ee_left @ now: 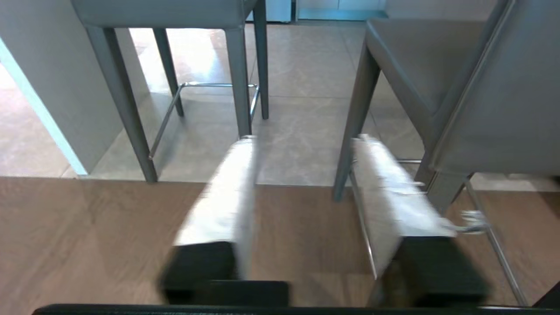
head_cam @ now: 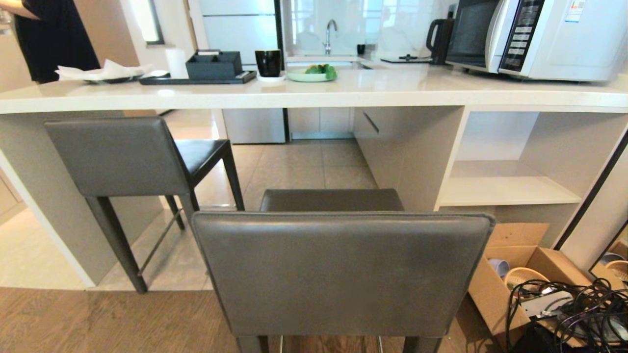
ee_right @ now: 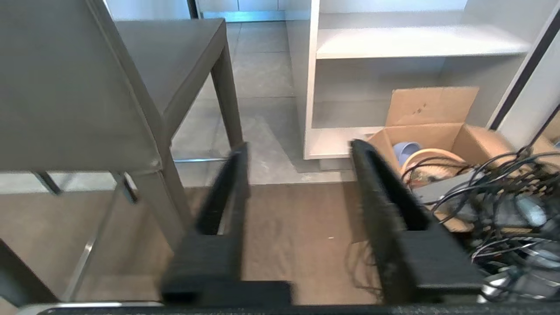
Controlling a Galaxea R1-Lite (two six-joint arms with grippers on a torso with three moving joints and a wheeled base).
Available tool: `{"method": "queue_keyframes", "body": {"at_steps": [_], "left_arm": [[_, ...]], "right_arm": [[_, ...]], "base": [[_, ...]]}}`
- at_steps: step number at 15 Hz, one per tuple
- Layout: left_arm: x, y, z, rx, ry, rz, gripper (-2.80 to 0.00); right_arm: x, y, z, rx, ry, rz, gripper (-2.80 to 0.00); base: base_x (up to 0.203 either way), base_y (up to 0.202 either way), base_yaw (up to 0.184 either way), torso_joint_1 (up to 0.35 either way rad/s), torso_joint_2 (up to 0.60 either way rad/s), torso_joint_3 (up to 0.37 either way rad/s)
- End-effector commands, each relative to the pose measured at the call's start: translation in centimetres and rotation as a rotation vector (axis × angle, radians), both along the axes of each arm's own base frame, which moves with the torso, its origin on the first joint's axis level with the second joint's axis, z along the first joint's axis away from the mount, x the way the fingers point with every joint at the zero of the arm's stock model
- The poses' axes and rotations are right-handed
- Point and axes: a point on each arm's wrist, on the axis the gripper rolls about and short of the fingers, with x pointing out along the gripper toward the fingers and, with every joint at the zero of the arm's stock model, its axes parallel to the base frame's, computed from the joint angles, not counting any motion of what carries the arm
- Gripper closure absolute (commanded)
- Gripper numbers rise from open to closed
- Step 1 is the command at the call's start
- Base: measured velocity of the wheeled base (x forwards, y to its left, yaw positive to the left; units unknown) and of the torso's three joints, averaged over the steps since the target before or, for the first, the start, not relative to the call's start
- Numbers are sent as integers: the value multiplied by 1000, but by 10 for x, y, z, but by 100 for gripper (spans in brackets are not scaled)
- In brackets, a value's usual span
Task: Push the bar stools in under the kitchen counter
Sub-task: Pull the gray chair out from under the dining table
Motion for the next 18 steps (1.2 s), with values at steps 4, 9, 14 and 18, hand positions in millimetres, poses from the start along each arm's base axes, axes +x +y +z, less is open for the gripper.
{"method": "queue_keyframes", "body": {"at_steps": [4, 9, 14, 18], "left_arm": [[0, 0, 0, -1, 0, 0, 0], [0, 0, 0, -3, -3, 0, 0], [0, 0, 0, -3, -4, 2, 0], [0, 0, 0, -3, -5, 2, 0]], "right_arm": [[0, 0, 0, 7, 2, -3, 0], [0, 0, 0, 10, 2, -2, 0], [0, 0, 0, 10, 2, -2, 0], [0, 0, 0, 10, 2, -2, 0]], "base": [[0, 0, 0, 0, 0, 0], [0, 0, 0, 0, 0, 0], [0, 0, 0, 0, 0, 0], [0, 0, 0, 0, 0, 0]]}}
